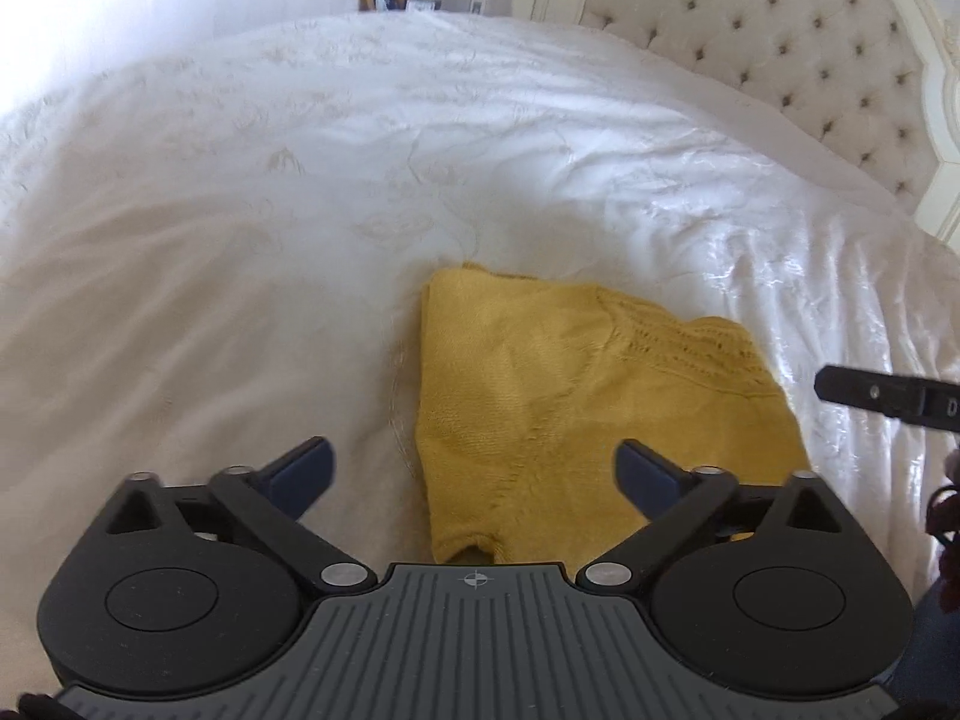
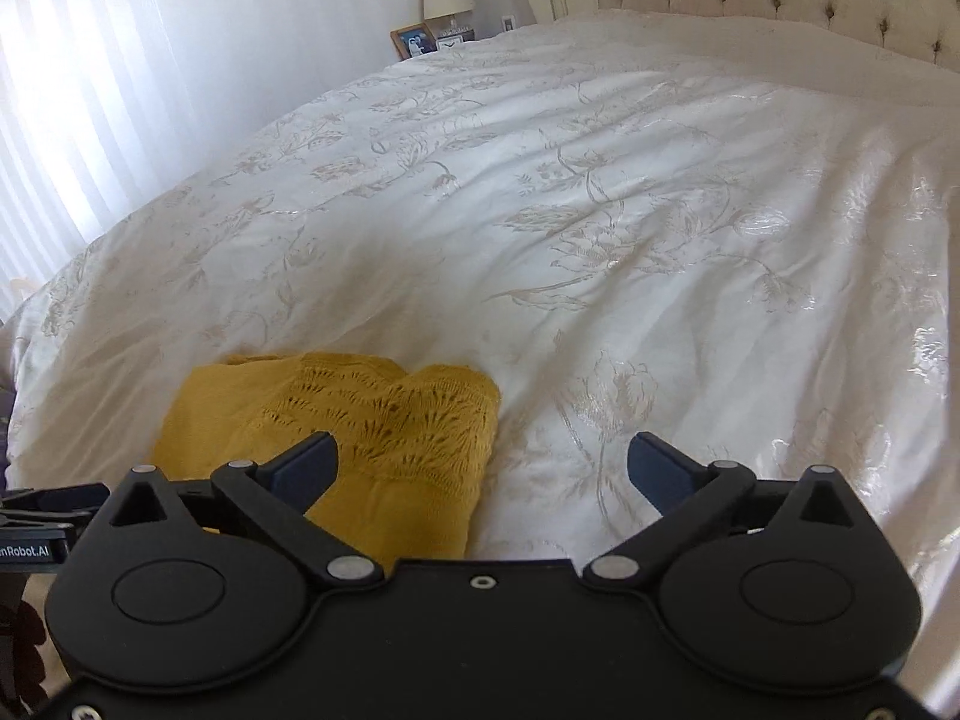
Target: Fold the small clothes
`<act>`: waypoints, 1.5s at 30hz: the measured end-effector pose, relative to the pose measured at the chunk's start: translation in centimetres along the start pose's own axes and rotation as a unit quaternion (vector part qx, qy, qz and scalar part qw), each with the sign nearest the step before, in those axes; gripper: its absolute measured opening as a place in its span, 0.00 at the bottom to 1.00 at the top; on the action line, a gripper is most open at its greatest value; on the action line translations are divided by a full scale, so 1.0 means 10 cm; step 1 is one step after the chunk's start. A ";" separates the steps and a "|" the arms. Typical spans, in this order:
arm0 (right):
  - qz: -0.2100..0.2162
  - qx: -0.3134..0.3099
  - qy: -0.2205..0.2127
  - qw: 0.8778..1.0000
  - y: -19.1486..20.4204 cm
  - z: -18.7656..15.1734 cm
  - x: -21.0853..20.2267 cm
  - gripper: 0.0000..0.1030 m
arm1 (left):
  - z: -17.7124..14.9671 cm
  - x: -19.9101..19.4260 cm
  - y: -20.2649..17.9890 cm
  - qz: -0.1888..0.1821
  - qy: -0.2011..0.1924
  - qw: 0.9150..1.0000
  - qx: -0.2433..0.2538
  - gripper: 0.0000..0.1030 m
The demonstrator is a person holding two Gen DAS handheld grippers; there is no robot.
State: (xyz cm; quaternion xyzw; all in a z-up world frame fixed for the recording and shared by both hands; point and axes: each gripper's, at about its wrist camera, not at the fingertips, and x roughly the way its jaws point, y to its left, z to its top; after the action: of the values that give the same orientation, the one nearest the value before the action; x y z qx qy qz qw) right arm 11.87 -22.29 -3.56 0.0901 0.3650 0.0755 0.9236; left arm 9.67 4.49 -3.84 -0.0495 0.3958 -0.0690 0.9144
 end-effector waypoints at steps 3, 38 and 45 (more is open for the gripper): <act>-0.022 -0.004 -0.001 1.000 0.07 -0.09 -0.21 0.99 | -0.01 -0.20 -0.09 0.008 -0.011 1.000 0.005 1.00; -0.108 0.002 0.100 0.989 0.52 -0.87 -0.93 0.99 | -0.60 -0.83 -0.43 0.128 0.086 0.988 -0.002 0.99; -0.107 0.001 0.131 0.986 0.56 -0.88 -0.84 0.99 | -0.64 -0.77 -0.36 0.140 0.098 0.985 -0.006 0.99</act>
State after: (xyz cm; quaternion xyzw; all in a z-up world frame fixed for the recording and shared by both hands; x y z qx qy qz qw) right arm -0.63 -17.59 -3.10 0.0405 0.4908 -0.0124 0.8703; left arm -0.48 2.01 -2.16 0.0085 0.4870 0.0578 0.8714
